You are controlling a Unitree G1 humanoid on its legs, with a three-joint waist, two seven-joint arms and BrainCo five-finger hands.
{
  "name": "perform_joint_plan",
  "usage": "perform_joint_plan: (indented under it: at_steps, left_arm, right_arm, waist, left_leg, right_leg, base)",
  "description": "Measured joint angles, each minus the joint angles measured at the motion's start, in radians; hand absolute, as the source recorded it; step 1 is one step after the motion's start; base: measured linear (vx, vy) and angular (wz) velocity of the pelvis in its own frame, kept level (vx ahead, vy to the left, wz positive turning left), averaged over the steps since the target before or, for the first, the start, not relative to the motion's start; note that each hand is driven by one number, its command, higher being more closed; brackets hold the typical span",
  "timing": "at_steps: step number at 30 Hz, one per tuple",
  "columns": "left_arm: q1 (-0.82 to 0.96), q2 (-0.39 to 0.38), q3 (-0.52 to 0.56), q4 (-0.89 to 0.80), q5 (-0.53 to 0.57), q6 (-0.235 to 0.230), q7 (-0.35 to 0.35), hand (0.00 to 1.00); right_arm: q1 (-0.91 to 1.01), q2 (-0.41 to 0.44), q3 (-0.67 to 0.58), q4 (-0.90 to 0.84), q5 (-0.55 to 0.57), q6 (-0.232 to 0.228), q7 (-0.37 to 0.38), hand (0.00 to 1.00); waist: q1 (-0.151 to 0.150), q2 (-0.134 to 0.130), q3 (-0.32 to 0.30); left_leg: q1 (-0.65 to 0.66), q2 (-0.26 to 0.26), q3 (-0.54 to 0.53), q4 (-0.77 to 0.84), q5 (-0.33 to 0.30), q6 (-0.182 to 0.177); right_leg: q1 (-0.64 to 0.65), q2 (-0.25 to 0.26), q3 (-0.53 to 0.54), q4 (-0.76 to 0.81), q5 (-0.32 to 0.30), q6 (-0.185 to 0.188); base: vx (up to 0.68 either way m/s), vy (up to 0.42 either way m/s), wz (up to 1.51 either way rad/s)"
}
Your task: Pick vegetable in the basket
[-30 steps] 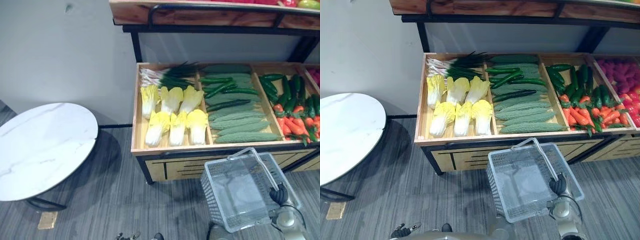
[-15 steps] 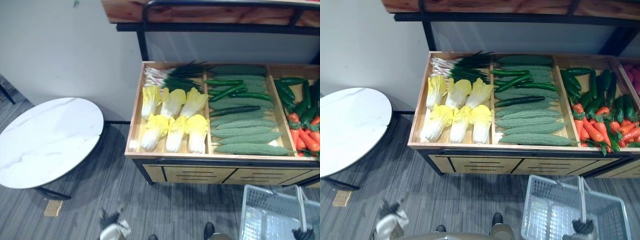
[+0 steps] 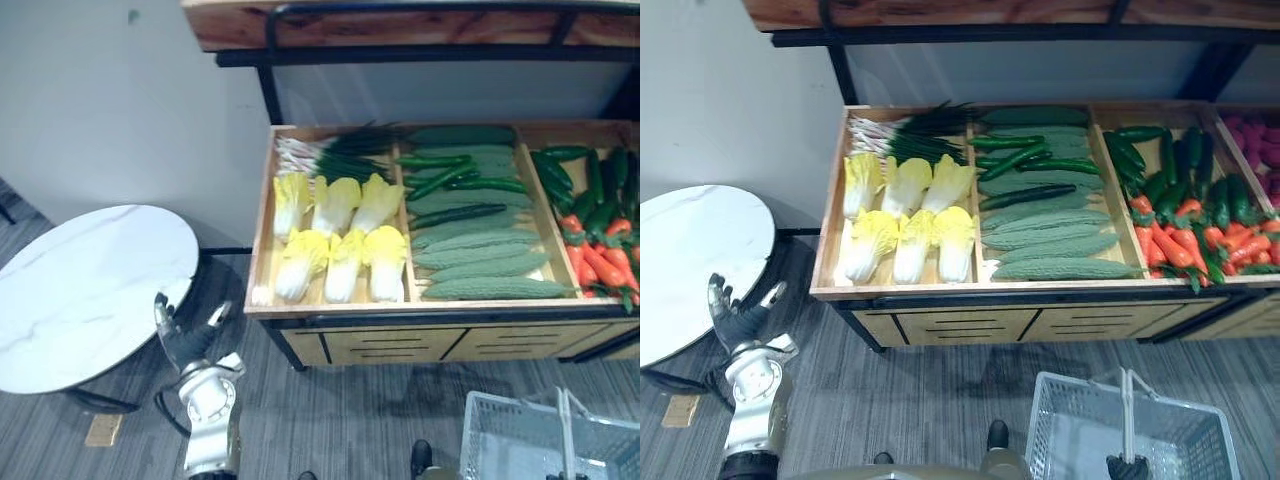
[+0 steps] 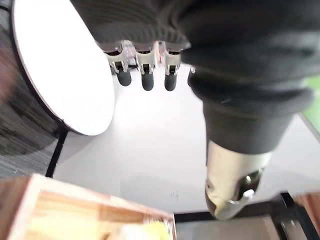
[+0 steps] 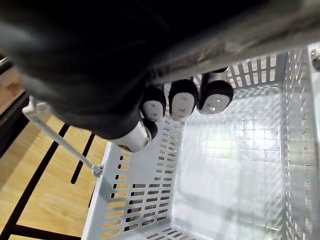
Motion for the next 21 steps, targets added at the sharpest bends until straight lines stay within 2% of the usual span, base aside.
perform_joint_plan:
  at_steps: [2,3,5,7,9,15,21]
  left_arm:
    - [-0.051,0.005,-0.011,0.006,0.003,0.002,-0.011,0.0]
    - [-0.079,0.03,-0.027,0.024,0.02,0.012,-0.021,0.0]
    - [-0.141,0.086,-0.046,0.106,0.079,0.025,-0.041,0.0]
    - [-0.192,0.114,-0.059,0.176,0.09,0.033,-0.063,0.0]
    - [-0.231,0.123,-0.061,0.244,0.09,0.038,-0.07,0.0]
    - [-0.36,0.168,-0.07,0.427,0.067,0.054,-0.11,0.0]
    - [-0.406,0.189,-0.071,0.475,0.028,0.073,-0.13,0.0]
  right_arm:
    - [-0.019,-0.005,0.0,-0.001,0.0,0.0,0.002,1.0]
    - [-0.035,-0.008,0.0,-0.001,-0.003,0.001,0.003,1.0]
    - [-0.061,-0.016,0.002,-0.011,-0.009,0.001,0.015,1.0]
    - [-0.075,-0.033,0.018,-0.021,-0.01,0.001,0.023,1.0]
    - [-0.097,-0.06,0.042,-0.028,-0.018,0.001,0.024,1.0]
    - [-0.151,-0.107,0.085,-0.038,-0.026,-0.003,0.042,1.0]
    - [-0.183,-0.122,0.112,-0.039,-0.026,-0.007,0.043,1.0]
  waist:
    - [-0.006,0.004,0.01]
    - [-0.021,0.005,0.015]
    - [-0.026,0.01,0.022]
    - [-0.031,0.014,0.031]
    - [-0.05,0.019,0.039]
    - [-0.053,0.021,0.086]
    - [-0.067,0.026,0.109]
  left_leg:
    - [0.001,-0.001,0.013,0.0,0.006,-0.001]
    - [-0.001,-0.002,0.015,0.0,0.006,-0.001]
    - [-0.007,-0.004,0.037,0.0,0.006,-0.001]
    - [-0.015,-0.01,0.044,0.002,0.006,-0.001]
    - [-0.013,-0.012,0.049,0.004,0.006,-0.001]
    - [-0.019,-0.017,0.07,0.046,0.006,-0.001]
    - [-0.052,-0.013,0.07,0.055,-0.002,0.0]
  right_leg:
    - [-0.009,0.003,0.014,0.0,0.008,0.005]
    - [-0.015,0.003,0.018,0.001,0.009,0.004]
    - [-0.041,0.006,0.038,0.004,0.018,0.002]
    - [-0.053,0.008,0.049,0.005,0.019,0.001]
    - [-0.054,0.01,0.058,0.005,0.019,0.001]
    - [-0.062,0.001,0.088,0.01,0.019,0.001]
    - [-0.102,0.005,0.093,0.026,0.024,-0.006]
  base:
    - [0.06,-0.009,-0.18]
    - [0.06,-0.009,-0.11]
    - [0.07,-0.005,-0.24]
    - [0.07,-0.012,-0.17]
    - [0.06,-0.023,-0.1]
    - [0.0,-0.032,-0.13]
    - [-0.06,-0.044,-0.02]
